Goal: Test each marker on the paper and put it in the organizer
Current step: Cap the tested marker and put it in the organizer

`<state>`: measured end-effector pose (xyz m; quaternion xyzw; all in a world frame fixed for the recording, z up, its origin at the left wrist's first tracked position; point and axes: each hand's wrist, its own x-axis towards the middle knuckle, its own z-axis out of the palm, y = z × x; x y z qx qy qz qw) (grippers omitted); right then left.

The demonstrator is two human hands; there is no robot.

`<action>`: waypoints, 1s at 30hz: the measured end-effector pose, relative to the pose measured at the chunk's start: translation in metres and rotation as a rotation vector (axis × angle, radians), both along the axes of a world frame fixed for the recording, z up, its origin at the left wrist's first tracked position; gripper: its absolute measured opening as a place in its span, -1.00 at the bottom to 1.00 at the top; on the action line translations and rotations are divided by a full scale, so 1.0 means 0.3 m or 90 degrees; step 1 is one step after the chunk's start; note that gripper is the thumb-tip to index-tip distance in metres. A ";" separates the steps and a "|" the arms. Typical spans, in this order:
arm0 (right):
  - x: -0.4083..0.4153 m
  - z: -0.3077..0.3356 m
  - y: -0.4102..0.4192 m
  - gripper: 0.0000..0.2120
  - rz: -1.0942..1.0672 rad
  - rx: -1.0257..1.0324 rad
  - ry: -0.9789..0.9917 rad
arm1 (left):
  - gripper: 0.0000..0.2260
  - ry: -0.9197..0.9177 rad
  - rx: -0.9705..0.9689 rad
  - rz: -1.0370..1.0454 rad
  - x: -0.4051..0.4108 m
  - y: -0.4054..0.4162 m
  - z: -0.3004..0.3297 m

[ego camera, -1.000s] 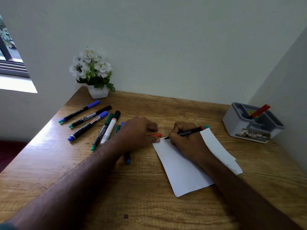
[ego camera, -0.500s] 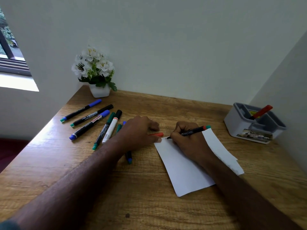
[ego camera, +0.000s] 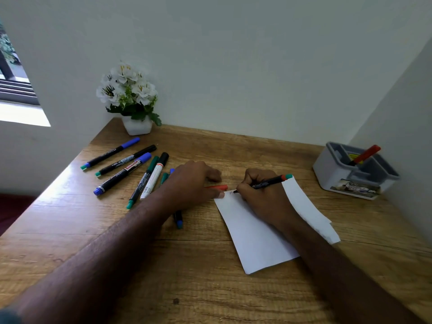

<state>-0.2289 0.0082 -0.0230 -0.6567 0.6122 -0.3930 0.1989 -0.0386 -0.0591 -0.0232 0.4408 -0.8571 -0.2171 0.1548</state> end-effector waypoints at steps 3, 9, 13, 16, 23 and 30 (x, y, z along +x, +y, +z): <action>-0.001 0.000 0.002 -0.74 0.001 0.003 0.004 | -0.52 0.000 -0.003 0.000 0.002 0.001 0.000; -0.008 -0.007 0.000 -0.76 -0.019 -0.021 -0.023 | -0.53 -0.002 -0.005 0.002 0.000 0.003 0.004; -0.006 -0.010 -0.006 -0.78 -0.012 -0.014 -0.019 | -0.53 -0.002 -0.003 0.004 0.001 0.007 0.006; -0.007 -0.012 -0.005 -0.78 -0.006 -0.014 -0.005 | -0.53 0.004 -0.005 0.001 0.001 0.007 0.004; -0.008 -0.009 -0.008 -0.76 -0.028 -0.014 -0.027 | -0.52 0.002 0.001 0.000 0.000 0.007 0.008; -0.010 -0.013 -0.011 -0.74 -0.035 -0.006 -0.033 | -0.52 -0.006 -0.004 -0.001 -0.002 0.011 0.015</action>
